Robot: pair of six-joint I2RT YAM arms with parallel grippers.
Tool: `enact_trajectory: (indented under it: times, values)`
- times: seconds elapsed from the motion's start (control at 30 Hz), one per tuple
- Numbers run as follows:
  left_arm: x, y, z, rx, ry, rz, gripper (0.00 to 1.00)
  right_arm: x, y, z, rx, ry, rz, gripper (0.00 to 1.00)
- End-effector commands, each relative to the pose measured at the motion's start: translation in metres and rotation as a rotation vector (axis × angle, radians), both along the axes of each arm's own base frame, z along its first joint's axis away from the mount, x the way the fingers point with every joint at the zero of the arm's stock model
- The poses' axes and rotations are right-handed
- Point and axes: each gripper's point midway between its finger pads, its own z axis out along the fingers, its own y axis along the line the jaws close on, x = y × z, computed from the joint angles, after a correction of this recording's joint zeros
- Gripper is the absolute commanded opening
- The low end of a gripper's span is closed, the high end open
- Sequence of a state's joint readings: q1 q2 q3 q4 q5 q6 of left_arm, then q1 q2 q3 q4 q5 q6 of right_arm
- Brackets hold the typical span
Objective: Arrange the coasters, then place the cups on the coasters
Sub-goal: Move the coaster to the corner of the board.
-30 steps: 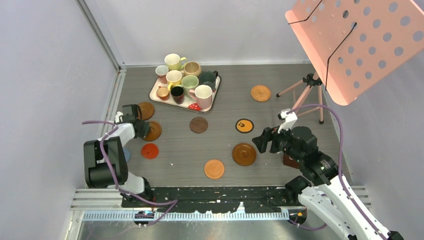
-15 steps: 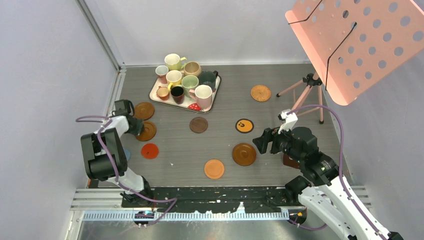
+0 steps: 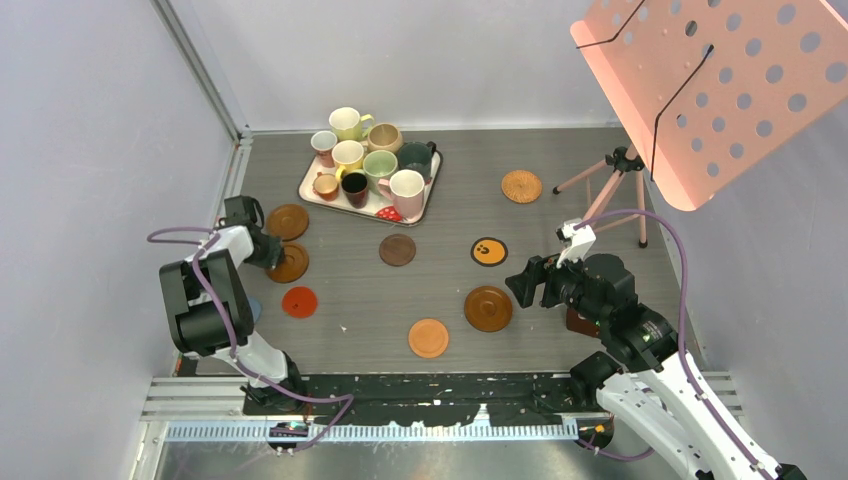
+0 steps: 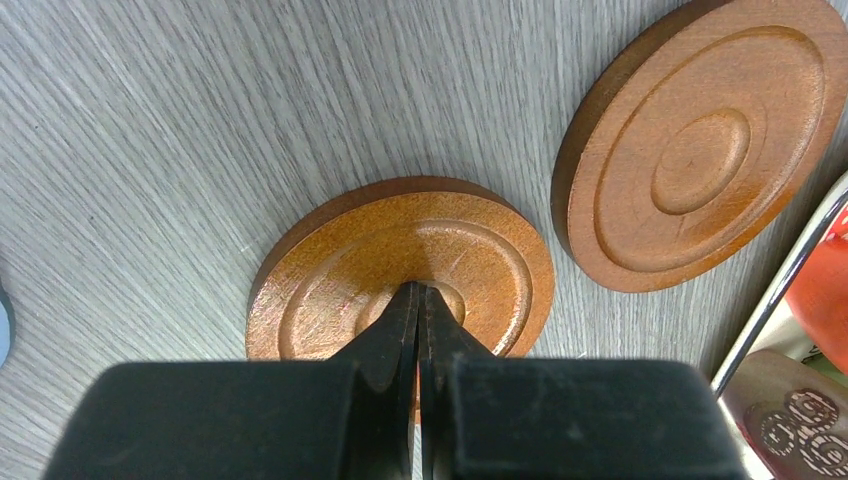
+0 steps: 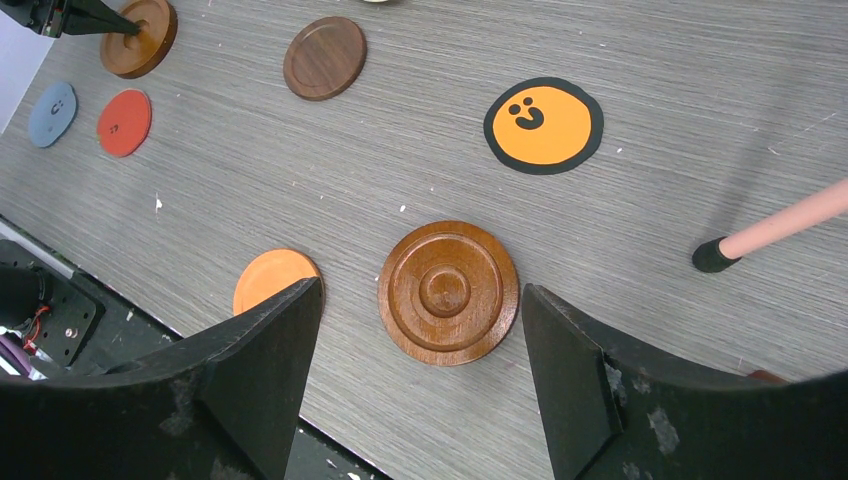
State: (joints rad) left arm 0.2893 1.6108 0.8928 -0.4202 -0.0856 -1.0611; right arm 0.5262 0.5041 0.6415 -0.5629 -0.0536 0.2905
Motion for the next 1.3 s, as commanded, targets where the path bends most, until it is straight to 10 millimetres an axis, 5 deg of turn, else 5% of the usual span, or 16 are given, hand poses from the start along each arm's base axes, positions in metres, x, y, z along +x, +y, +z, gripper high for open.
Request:
enact_trajectory:
  times: [0.0, 0.2, 0.67, 0.87, 1.03, 1.13, 1.27]
  values:
    - [-0.012, 0.007, -0.002, 0.015, 0.053, 0.055, 0.00, 0.003, 0.000, 0.021, 0.024, -0.052, -0.005, 0.80]
    - [-0.014, 0.018, 0.015, 0.072, 0.066, 0.071, 0.00, 0.002, 0.001, 0.022, 0.027, -0.054, -0.002, 0.80]
    - [-0.020, 0.022, 0.022, 0.072, 0.095, 0.065, 0.00, 0.001, 0.001, 0.026, 0.019, -0.065, 0.009, 0.80]
    - [-0.014, 0.013, 0.053, 0.081, -0.002, 0.005, 0.00, 0.001, 0.002, 0.027, 0.024, -0.065, 0.016, 0.80]
    - [-0.031, 0.005, 0.070, 0.094, -0.036, -0.029, 0.12, 0.002, 0.005, 0.028, 0.036, -0.064, 0.025, 0.80]
    - [-0.046, -0.006, 0.068, 0.086, -0.057, -0.063, 0.30, 0.001, 0.006, 0.028, 0.043, -0.063, 0.028, 0.80]
    - [-0.062, -0.020, 0.067, 0.093, -0.084, -0.133, 0.43, 0.000, 0.007, 0.026, 0.048, -0.058, 0.030, 0.80]
